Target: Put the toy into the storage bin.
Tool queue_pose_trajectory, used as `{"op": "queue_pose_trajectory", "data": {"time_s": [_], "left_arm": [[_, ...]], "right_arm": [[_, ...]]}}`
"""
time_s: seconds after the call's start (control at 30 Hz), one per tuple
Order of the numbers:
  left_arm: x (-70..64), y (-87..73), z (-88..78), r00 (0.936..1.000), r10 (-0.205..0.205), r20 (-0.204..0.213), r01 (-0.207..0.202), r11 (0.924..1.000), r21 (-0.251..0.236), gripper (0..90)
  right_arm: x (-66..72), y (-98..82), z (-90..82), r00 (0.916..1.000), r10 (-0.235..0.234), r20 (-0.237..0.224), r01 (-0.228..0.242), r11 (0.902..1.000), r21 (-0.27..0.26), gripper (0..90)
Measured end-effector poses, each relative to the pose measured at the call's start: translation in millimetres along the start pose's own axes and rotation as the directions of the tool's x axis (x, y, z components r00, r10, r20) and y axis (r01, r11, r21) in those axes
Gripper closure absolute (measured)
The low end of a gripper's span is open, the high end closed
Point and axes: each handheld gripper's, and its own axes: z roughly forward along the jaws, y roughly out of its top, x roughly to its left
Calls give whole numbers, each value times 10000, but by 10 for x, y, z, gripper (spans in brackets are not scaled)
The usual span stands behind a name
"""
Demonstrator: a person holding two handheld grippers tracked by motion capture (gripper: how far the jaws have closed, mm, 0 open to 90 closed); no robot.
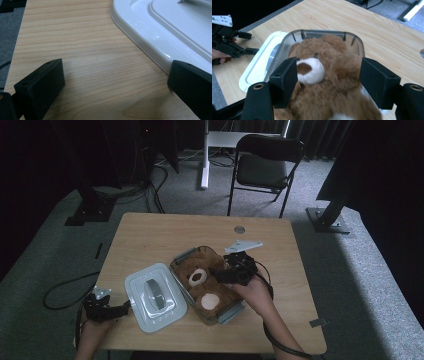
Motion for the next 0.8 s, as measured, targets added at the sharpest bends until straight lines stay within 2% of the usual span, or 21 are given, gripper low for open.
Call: {"op": "queue_pose_trajectory", "data": {"time_s": [0.23, 0.33, 0.43, 0.47, 0.63, 0.77, 0.8], "left_arm": [[1, 0, -1, 10000, 20, 0, -20, 10000, 18, 16], [1, 0, -2, 10000, 25, 2, -25, 10000, 23, 16], [1, 0, -1, 10000, 24, 1, -24, 10000, 21, 16], [1, 0, -1, 10000, 21, -2, -21, 10000, 18, 16], [0, -1, 0, 10000, 11, -3, -11, 10000, -2, 16], [2, 0, -1, 10000, 24, 2, -24, 10000, 18, 16], [2, 0, -2, 10000, 24, 1, -24, 10000, 24, 16]], "right_arm": [[-136, -144, -187, 9992, 345, 185, -342, 9993, -147, 300], [-265, -245, -296, 9976, 629, 284, -623, 9978, -233, 336], [-320, -298, -317, 9971, 705, 291, -701, 9974, -162, 371], [-354, -349, -323, 9973, 727, 129, -727, 9974, -29, 407], [-382, -421, -336, 9972, 732, -118, -732, 9973, -34, 460], [-362, -445, -432, 9970, 768, -51, -769, 9967, -252, 468], [-348, -447, -504, 9970, 777, -36, -778, 9961, -421, 469]]}}
